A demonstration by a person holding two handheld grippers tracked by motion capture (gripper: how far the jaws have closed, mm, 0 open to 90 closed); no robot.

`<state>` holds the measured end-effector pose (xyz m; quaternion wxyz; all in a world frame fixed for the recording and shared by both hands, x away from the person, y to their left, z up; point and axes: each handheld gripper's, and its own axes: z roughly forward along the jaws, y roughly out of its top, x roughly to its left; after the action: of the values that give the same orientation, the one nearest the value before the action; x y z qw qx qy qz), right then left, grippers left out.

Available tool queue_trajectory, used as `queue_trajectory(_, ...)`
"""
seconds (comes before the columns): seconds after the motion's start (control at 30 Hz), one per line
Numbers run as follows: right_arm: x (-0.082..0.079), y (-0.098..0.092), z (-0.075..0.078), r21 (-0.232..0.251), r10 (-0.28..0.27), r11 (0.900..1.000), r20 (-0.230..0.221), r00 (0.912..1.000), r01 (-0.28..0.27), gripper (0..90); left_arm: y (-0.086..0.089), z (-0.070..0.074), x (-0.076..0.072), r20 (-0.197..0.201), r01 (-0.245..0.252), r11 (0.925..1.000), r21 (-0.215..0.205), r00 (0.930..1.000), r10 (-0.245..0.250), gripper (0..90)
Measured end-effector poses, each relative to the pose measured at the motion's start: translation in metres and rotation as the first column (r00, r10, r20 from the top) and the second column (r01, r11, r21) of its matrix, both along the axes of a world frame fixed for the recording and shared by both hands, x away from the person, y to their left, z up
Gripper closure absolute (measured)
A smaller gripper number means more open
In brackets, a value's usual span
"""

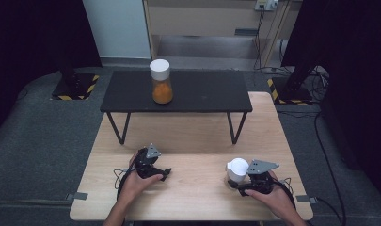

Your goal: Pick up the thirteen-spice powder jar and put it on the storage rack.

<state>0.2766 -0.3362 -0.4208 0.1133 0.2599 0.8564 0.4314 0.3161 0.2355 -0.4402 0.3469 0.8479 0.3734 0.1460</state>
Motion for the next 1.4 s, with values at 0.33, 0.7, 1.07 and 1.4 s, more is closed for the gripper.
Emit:
queue_trajectory(0.33, -0.003, -0.002, 0.003, 0.005, -0.009, 1.0, 0.017, 0.9998, 0.009, 31.4, 0.0, 0.0, 0.0, 0.0, 0.0, 1.0, 0.0, 1.0, 0.0, 0.0)
queue_trajectory(0.7, 0.0, -0.003, 0.011, -0.007, 0.013, 1.0, 0.027, 0.9996, -0.012, 31.4, 0.0, 0.0, 0.0, 0.0, 0.001, 1.0, 0.0, 1.0, -0.001, 0.0)
queue_trajectory(1.07, 0.014, -0.001, 0.026, 0.021, 0.027, 0.999, 0.028, 0.9992, -0.028, 31.4, 0.001, 0.0, 0.001, 0.0, 0.007, 1.0, -0.001, 1.0, -0.007, 0.0)
queue_trajectory(1.4, 0.025, 0.008, 0.044, 0.014, 0.056, 0.998, 0.021, 0.9982, -0.056, 31.4, 0.001, 0.0, 0.001, 0.0, 0.007, 1.0, -0.001, 1.0, -0.007, 0.0)
